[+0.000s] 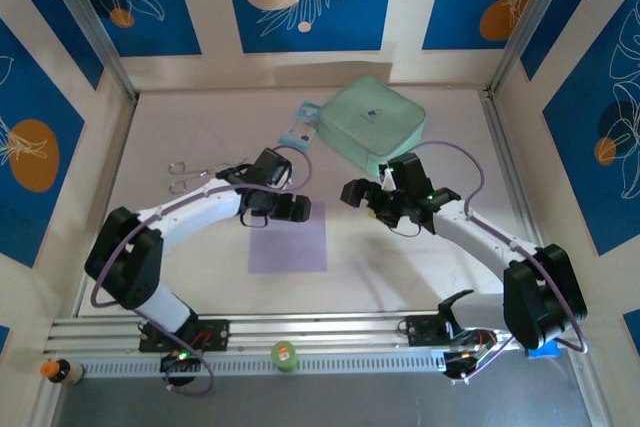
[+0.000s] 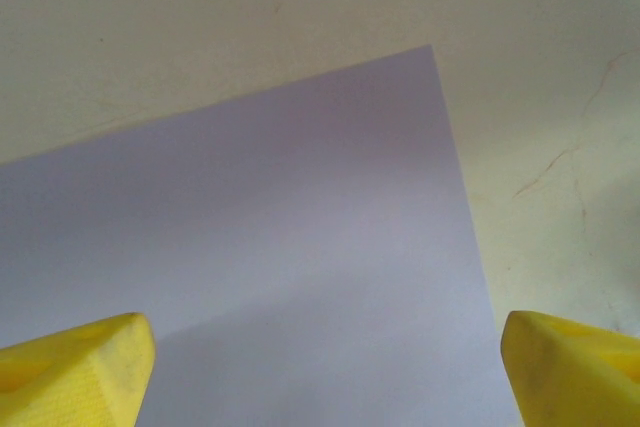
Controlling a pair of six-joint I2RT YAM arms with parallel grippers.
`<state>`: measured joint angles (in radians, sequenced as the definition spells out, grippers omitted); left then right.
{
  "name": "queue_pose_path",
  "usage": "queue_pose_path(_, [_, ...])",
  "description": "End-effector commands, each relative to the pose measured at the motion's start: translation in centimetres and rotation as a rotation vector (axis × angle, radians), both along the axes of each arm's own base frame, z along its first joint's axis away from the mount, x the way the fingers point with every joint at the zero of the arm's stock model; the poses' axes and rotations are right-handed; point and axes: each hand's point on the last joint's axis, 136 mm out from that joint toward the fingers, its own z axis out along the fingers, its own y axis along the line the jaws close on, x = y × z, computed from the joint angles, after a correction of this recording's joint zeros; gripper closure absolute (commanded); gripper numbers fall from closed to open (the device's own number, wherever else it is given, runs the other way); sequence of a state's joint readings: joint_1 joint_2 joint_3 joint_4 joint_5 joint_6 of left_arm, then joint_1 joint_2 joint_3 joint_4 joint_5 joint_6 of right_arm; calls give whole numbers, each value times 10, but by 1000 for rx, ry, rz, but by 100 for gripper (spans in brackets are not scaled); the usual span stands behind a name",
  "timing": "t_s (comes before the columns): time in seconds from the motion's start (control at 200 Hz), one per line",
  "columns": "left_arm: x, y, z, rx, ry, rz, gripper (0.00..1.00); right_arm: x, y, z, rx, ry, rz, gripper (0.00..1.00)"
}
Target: Fold a paper plane with a square sheet of paper (pick it up from the middle)
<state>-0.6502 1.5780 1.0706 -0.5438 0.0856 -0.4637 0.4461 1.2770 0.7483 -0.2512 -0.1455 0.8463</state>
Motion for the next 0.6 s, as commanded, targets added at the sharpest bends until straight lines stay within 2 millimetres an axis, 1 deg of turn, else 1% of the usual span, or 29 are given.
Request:
queue_pose_path(0.0, [-11, 8, -6, 70, 87, -23, 11, 3, 10, 10, 30, 3, 20, 0])
queue_pose_path(0.215, [-14, 11, -18, 112, 164, 39, 11, 7, 17, 10, 36, 27, 37, 0])
queue_pose_path(0.35, [-20, 9, -26, 131, 195, 68, 11, 9, 24, 10, 40, 40, 54, 0])
queue_pose_path(0.595, [-30, 10, -39, 204, 234, 118, 4, 9, 34, 4, 41, 72, 76, 0])
